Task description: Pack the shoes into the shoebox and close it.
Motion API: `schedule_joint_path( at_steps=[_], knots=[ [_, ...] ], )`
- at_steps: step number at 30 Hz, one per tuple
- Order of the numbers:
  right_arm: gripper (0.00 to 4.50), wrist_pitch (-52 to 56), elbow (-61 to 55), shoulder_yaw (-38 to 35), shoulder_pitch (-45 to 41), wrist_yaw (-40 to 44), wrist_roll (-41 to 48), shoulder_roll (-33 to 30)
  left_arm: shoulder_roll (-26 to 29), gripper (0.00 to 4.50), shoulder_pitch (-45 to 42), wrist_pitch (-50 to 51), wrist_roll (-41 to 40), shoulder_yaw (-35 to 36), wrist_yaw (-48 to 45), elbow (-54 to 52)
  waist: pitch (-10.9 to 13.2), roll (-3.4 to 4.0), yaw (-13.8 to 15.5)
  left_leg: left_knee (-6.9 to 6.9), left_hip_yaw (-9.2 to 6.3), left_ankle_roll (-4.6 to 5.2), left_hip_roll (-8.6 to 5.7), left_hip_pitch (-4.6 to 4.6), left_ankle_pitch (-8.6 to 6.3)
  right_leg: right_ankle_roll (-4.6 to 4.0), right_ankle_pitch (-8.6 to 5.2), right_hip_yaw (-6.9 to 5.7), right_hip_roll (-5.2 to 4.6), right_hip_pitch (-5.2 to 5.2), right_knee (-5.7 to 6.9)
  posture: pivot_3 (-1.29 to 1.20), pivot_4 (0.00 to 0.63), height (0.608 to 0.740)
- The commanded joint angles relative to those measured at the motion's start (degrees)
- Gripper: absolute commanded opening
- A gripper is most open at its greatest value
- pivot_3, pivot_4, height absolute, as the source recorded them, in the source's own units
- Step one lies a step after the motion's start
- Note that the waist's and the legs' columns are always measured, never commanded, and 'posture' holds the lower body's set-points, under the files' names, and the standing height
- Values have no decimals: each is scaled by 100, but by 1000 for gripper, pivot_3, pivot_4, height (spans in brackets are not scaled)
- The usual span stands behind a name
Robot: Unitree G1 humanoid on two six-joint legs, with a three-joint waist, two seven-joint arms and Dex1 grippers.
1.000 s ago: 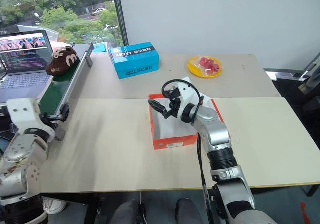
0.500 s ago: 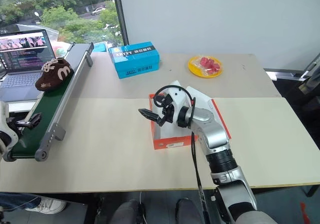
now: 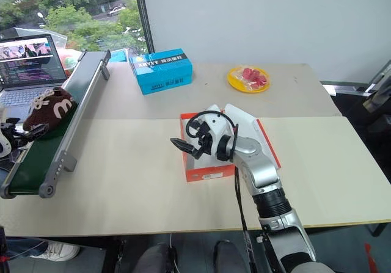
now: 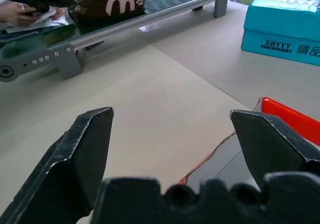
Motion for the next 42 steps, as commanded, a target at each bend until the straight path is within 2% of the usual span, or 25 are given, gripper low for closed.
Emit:
schedule_joint_path(
  at_steps=[1, 5, 11, 14, 15, 16, 17, 18, 22, 25, 27, 29, 33, 38, 42],
  knots=[
    [4500, 72, -319, -104, 0, -47, 94, -53, 302, 4478, -361, -291, 91, 9, 64, 470, 4, -7, -5, 1, 1, 0, 0, 0, 0, 0, 0, 0, 0, 0, 1, 0, 150, 740],
    [4500, 116, -339, -114, 5, -53, 77, -131, 352, 4478, -485, -276, 102, 22, 68, 801, 4, -13, 4, 2, 0, 0, 1, -1, 0, 1, 0, 0, -1, 0, 1, 0, 150, 740],
    [4500, 148, -325, -86, -28, -62, 39, -236, 204, 4478, -39, 153, 142, -161, -483, 973, 4, -15, 0, 4, 0, 0, 1, 0, 0, 1, 0, 0, -2, 0, 6, 0, 150, 740],
    [4500, 187, -346, -60, -47, -86, 22, -262, -14, 3833, 328, 336, 25, -260, -1164, 683, 2, -11, 5, 3, 2, 0, 2, 1, 0, 1, 0, 1, -2, -1, 8, 0, 150, 740],
    [4500, 198, -353, -52, -50, -94, 22, -267, -54, 3533, 383, 417, -42, -233, -1270, 573, 3, -6, 25, 3, 5, 0, 0, 6, 0, 1, 0, 2, -5, 2, 8, 0, 150, 740],
    [4500, 205, -363, -48, -47, -100, 28, -274, -72, 2961, 416, 485, -98, -195, -1325, 462, 3, -4, 41, 3, 6, 0, -3, 7, 0, 1, 0, 3, -8, 3, 11, 0, 150, 740],
    [4500, 213, -373, -44, -44, -104, 31, -279, -80, 2858, 448, 524, -140, -160, -1353, 360, 2, -1, 76, 3, 5, 1, -4, 8, 0, 1, -1, 3, -9, 4, 12, 0, 150, 740],
    [4500, 223, -371, -36, -41, -118, 25, -275, -97, 2518, 468, 639, -260, -96, -1475, 192, 2, -1, 128, 6, 2, 1, -6, 10, 1, 2, -2, 2, -10, 6, 21, 0, 150, 740],
    [4500, 221, -375, 37, -9, -133, -6, -265, -216, 1451, 882, 1420, -769, 0, -2047, -1010, 2, -1, 223, 17, -7, 1, -11, 16, 1, 4, -14, -1, -15, 12, 49, 0, 150, 740],
    [4500, 210, -367, 58, -13, -154, -12, -247, -325, 748, 1236, 2035, -1010, 107, -1769, -2131, 2, 0, 320, 17, -18, 1, -11, 13, 1, 9, -17, -1, -20, 15, 50, 0, 150, 740],
    [4500, 203, -356, 55, -20, -175, -12, -228, -361, 442, 1392, 2363, -1125, 199, -1595, -2736, 2, 0, 390, 22, -27, 1, -12, 5, 1, 10, -18, -7, -21, 15, 49, 0, 150, 740],
    [4500, 202, -346, 32, -30, -206, 5, -195, -430, 442, 1511, 2888, -1374, 281, -1487, -3520, 1, -3, 413, 26, -33, 2, -13, 3, 1, 9, -18, -11, -21, 19, 48, 0, 150, 740],
    [4500, 279, -384, -78, -31, -255, 99, -136, -778, 442, 1420, 4149, -2165, 358, -1048, -5419, 9, -29, 231, 28, -39, 2, -9, -13, 1, 8, -16, -11, -7, 12, 53, 0, 150, 740],
    [4500, 435, -457, -370, -94, -363, 368, -12, -1789, 442, 703, 5142, -3020, 477, 96, -6647, 9, -34, 96, 31, -63, 0, -12, -26, 2, 11, -14, -9, -5, 2, 69, 0, 150, 740],
    [4500, 978, -536, -1054, -291, -652, 1169, 342, -2554, 442, 459, 5488, -3384, 341, 838, -7228, 9, -34, -12, 29, -92, 0, -10, -11, 2, 11, -14, 8, 1, 4, 79, 0, 150, 740]
  ],
)
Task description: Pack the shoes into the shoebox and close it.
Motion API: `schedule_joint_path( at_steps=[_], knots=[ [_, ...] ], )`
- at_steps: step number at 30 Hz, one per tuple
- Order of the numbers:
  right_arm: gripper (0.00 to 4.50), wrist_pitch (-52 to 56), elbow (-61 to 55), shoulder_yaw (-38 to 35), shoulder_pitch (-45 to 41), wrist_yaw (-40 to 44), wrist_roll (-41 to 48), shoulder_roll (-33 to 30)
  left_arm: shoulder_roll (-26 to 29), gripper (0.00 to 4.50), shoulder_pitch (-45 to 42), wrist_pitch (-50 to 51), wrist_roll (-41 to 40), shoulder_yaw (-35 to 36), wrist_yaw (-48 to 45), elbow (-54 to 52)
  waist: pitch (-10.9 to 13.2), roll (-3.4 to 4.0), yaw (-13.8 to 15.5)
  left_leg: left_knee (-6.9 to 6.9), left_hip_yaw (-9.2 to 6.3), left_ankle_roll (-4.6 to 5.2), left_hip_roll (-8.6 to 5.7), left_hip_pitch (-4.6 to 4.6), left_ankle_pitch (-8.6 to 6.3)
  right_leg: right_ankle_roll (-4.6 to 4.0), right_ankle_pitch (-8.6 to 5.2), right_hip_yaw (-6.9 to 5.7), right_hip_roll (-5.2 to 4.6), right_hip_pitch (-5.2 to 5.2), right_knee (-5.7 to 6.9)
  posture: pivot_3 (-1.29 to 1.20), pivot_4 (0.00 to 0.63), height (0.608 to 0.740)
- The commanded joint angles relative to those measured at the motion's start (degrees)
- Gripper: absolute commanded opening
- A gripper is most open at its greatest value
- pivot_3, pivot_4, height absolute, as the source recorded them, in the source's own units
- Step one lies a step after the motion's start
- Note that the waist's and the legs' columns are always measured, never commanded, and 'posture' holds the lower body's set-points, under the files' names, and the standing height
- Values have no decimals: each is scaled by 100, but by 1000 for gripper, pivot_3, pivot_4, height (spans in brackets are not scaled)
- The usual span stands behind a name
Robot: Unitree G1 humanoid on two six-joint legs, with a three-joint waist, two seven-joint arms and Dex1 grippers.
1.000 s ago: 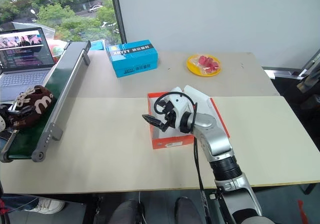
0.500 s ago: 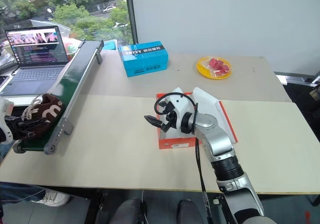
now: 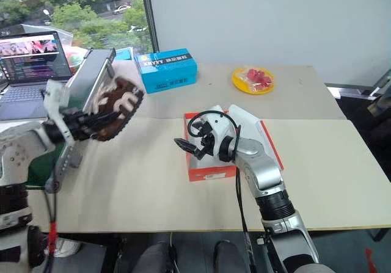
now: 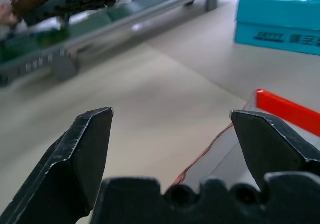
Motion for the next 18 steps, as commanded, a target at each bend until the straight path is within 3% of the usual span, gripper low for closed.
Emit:
schedule_joint_path(
  at_steps=[1, 5, 13, 18],
  knots=[
    [4500, 561, -344, -788, -355, -317, 907, 282, -439, 442, -175, 208, -344, -41, 616, -601, 0, 0, -28, -1, -2, 0, 0, 2, 0, 0, 0, 1, 1, 0, 2, 0, 150, 740],
    [4500, 1224, -479, -1451, -563, -719, 1770, 500, -917, 442, -245, 174, -513, -242, 931, -826, 1, 0, -12, -8, -6, -6, 0, 8, 4, -2, 1, 3, 0, 0, 4, 0, 150, 740],
    [4500, 2165, -520, -2264, -855, -1512, 3291, 733, -1366, 442, -223, -130, -509, -704, 1082, -804, 1, 1, 24, -11, -4, -6, -6, 8, 4, -2, 1, 2, -4, 0, -1, 0, 150, 740],
    [4500, 2380, -579, -2199, -862, -1752, 3561, 581, -1768, 442, -405, -301, -544, -945, 1227, -715, 1, 1, 26, -11, -3, -5, -7, 7, 4, -1, 1, 2, -4, 2, -7, 0, 150, 740]
  ],
)
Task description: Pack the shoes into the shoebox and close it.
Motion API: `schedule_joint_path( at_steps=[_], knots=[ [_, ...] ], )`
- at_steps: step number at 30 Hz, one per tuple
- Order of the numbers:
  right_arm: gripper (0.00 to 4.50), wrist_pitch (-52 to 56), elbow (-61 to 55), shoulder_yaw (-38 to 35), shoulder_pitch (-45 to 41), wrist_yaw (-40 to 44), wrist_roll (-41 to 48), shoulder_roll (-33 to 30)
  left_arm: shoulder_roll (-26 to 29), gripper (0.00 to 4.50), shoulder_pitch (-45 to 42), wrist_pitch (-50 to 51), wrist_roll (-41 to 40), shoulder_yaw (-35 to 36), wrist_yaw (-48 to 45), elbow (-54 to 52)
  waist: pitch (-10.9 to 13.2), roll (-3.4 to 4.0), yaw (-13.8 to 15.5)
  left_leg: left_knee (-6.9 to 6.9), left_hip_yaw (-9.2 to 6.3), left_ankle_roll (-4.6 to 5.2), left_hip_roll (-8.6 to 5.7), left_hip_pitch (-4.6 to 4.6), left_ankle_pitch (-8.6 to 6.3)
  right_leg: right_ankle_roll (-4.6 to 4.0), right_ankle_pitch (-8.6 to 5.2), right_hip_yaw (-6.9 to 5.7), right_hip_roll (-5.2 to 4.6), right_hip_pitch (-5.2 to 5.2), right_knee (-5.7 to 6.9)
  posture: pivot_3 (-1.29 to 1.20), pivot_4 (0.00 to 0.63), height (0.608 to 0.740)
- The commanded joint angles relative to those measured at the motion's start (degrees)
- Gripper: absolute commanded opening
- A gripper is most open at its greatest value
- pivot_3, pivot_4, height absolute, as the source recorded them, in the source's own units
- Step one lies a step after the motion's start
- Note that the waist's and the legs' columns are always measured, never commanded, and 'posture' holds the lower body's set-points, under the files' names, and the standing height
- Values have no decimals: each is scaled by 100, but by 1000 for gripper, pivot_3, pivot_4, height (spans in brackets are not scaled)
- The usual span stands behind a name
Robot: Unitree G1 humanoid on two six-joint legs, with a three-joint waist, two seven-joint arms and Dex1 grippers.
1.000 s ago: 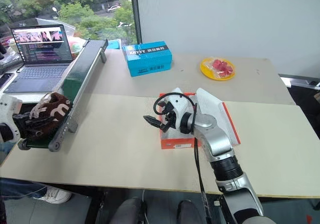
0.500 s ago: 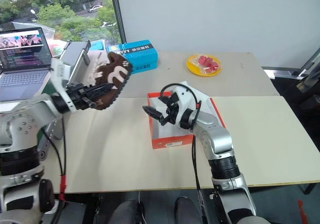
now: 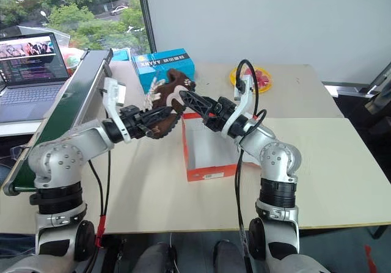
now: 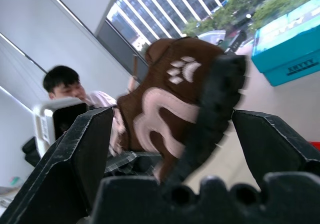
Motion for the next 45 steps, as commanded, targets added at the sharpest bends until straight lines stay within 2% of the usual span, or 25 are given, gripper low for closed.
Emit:
schedule_joint_path(
  at_steps=[1, 5, 8, 14, 16, 17, 20, 23, 24, 28, 33, 35, 39, 45],
  knots=[
    [4500, 119, -295, -7, -125, -155, 299, -93, -226, 442, -291, -250, -142, -167, 46, -176, 0, 1, 2, 0, 0, 0, -1, 0, 0, 0, 0, 0, 0, 0, -9, 0, 150, 740],
    [4500, 88, -117, -96, -181, -427, 426, -48, -167, 442, -276, -263, -101, -364, -72, -185, 0, 1, -20, 0, 0, 0, -1, 0, 0, 0, 0, 1, 2, 0, -20, 0, 150, 740],
    [3694, -11, 6, -195, -232, -562, 523, -32, -145, 431, -327, -235, -179, -336, -46, -163, 1, 2, -24, -2, 0, 0, 0, 1, 0, 0, 0, 3, 4, -1, -21, 0, 150, 740],
    [1662, -138, 81, -238, -322, -680, 636, -14, -86, 431, -329, -150, -225, -290, 46, -205, 2, 3, -9, -2, 0, 1, -1, 0, 0, 0, 0, 3, 2, 0, -21, 0, 150, 740],
    [1117, -176, 108, -245, -357, -727, 616, -12, -15, 1313, -288, 98, -521, -161, -71, -195, 2, 3, -13, -2, 0, 1, -1, 0, 0, 0, 0, 2, 2, 0, -21, 0, 150, 740],
    [935, -197, 137, -259, -385, -776, 596, -9, 156, 1585, -214, 124, -543, -244, -276, -293, 2, 3, -22, -2, 0, 1, 0, 0, 0, 0, 0, 3, 3, 0, -21, 0, 150, 740],
    [484, -202, 238, -305, -525, -879, 535, -129, 378, 2739, -128, -134, -169, -165, -36, -171, 5, 8, -27, -4, 0, 1, 2, 0, 0, 0, 0, 3, 6, -2, -20, 0, 150, 740],
    [425, -46, 386, -326, -744, -962, 510, -393, 596, 3776, -56, -71, -208, 155, 22, 91, 7, 10, -18, -3, 0, 1, -1, 0, 1, 0, 0, 3, 1, -1, -21, 0, 150, 740],
    [420, 39, 451, -273, -811, -982, 427, -536, 695, 3855, -2, -47, -226, 177, -38, 91, 8, 12, -18, -3, 0, 1, -1, 0, 1, 0, 0, 3, 2, -2, -21, 0, 150, 740],
    [404, 317, 1131, 126, -1222, -976, -231, -1305, 920, 3855, 298, -81, -133, 163, 10, -12, 8, 13, -20, -8, 4, 1, -1, 0, 0, 1, 0, 3, 1, -2, -21, 0, 150, 740],
    [404, 512, 1891, 1649, -1666, -325, -1562, -2261, 789, 3855, 713, -120, -282, 122, 162, -472, 10, 11, -13, -8, 13, 2, -1, -1, 0, 0, -1, 7, 0, -3, -33, 0, 150, 740],
    [404, 637, 2334, 2052, -1858, -124, -1914, -2355, 741, 3855, 822, -152, -240, 85, 233, -545, 11, 12, -15, -9, 13, 2, -1, -1, 0, 0, -1, 10, 0, -6, -33, 0, 150, 740],
    [404, 535, 3148, 2259, -2035, 506, -2253, -2364, 758, 3855, 1040, -315, 9, -128, 284, -573, 11, 11, -17, -9, 14, 1, -1, -1, 0, 0, -1, 11, 1, -5, -34, 0, 150, 740],
    [404, -57, 4249, 3340, -2070, 1512, -3377, -2379, 681, 3855, 1089, -453, 111, -254, 259, -535, 11, 12, -14, -8, 15, 1, -2, -1, 0, 0, -1, 10, 0, -6, -33, 0, 150, 740]
  ],
)
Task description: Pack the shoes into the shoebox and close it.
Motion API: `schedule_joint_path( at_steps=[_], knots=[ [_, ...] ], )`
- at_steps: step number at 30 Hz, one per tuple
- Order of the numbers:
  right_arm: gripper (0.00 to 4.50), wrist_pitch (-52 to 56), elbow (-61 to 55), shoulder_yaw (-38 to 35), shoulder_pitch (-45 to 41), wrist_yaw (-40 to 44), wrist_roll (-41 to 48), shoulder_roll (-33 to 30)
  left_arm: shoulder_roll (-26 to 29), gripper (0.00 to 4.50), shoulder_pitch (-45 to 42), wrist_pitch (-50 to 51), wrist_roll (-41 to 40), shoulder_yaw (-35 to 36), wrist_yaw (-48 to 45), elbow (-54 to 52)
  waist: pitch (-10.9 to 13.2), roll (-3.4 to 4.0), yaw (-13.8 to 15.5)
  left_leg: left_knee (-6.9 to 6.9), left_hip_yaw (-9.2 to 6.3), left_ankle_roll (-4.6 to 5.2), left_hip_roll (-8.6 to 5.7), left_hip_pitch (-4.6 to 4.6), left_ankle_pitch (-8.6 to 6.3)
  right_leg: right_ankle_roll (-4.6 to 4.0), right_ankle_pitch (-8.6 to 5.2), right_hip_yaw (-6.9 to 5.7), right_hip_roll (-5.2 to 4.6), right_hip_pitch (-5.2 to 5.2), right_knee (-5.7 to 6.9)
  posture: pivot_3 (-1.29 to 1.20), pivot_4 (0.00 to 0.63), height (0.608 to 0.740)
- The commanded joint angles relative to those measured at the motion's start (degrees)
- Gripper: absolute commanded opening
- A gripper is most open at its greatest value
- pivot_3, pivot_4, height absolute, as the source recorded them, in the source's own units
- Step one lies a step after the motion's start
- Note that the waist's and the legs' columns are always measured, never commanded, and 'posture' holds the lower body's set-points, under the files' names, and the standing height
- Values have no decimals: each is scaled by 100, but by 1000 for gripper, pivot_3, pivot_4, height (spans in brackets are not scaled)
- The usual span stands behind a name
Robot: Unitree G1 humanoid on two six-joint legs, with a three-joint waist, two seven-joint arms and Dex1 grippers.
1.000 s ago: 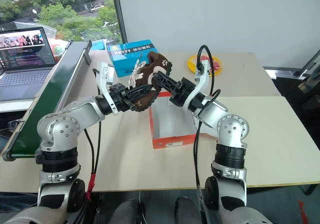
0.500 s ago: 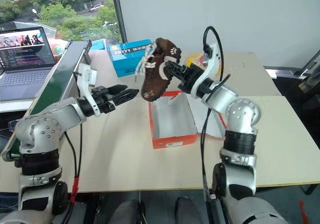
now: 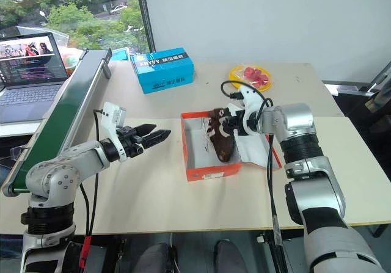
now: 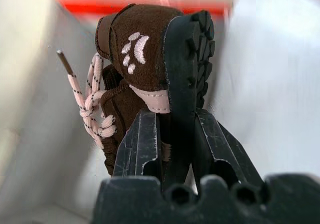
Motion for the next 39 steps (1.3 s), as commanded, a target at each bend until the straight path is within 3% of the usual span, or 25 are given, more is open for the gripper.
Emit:
schedule_joint_path(
  at_steps=[1, 6, 8, 11, 17, 25, 27, 32, 37, 39],
  knots=[
    [404, -550, 624, 483, -65, 617, -650, 4, -62, 3855, -48, -282, 82, -88, -24, -129, 0, 0, 0, 0, 0, 0, 0, 2, 0, 0, 0, 0, 0, 2, -1, 0, 150, 740],
    [404, -1133, 1099, 783, -36, 1034, -1268, 151, -179, 3855, -38, -395, 163, -202, -26, -96, -8, -11, 25, 1, 9, 0, 0, 16, 0, 0, 0, -7, -1, 23, -7, 0, 150, 740],
    [1392, -1148, 1113, 817, -5, 1056, -1459, 214, -219, 3855, 17, -437, 200, -240, -21, -120, -8, -11, 24, 0, 10, 0, 0, 38, -1, 0, 0, -8, -1, 44, -11, 0, 150, 740],
    [2325, -1046, 983, 722, 33, 1017, -1571, 309, -243, 3855, 109, -469, 231, -277, -19, -176, -7, -11, 27, -9, 9, 0, 3, 69, -2, -1, 0, -15, 0, 80, -32, 0, 150, 740],
    [4422, -1189, 135, 472, -19, 583, -1861, 385, -207, 3855, 226, -507, 250, -301, -24, -229, 1, 1, 32, -9, -13, 1, 2, 45, -3, 3, 3, -18, -8, 65, -43, 0, 150, 740],
    [4469, -755, -1791, -326, -182, 142, -1662, 551, -66, 3855, 227, -566, 344, -284, -106, -175, 3, 5, 11, -11, -15, 1, 3, 28, -3, 2, 4, -14, -5, 40, -38, 0, 150, 740],
    [4469, -1603, -2148, -716, -197, 94, -1518, 653, -28, 3855, 145, -694, 490, -215, -7, -74, 3, 5, 15, -10, -15, 1, 3, 20, -2, 1, 5, -15, -5, 33, -37, 0, 150, 740],
    [4469, -1780, -2642, -1343, 66, 1095, -456, 721, -209, 3855, -68, -775, 470, 313, 493, 157, 3, 5, 25, -10, -15, 0, 3, 0, -2, 2, 9, -15, -3, 13, -40, 0, 150, 740],
    [4469, -2121, -3146, -940, 1012, 1821, -238, 672, -19, 3855, 319, -1198, 1006, 677, 904, 71, 2, 4, 24, -7, -14, 1, 3, 5, -2, 3, 10, -18, -5, 24, -41, 0, 150, 740],
    [4500, -2296, -3410, -599, 1496, 1951, -329, 727, 5, 4357, 662, -1356, 1090, 936, 1006, -106, 2, 4, 19, -10, -13, 1, 4, 5, -2, 3, 10, -15, -6, 21, -42, 0, 150, 740]
  ],
)
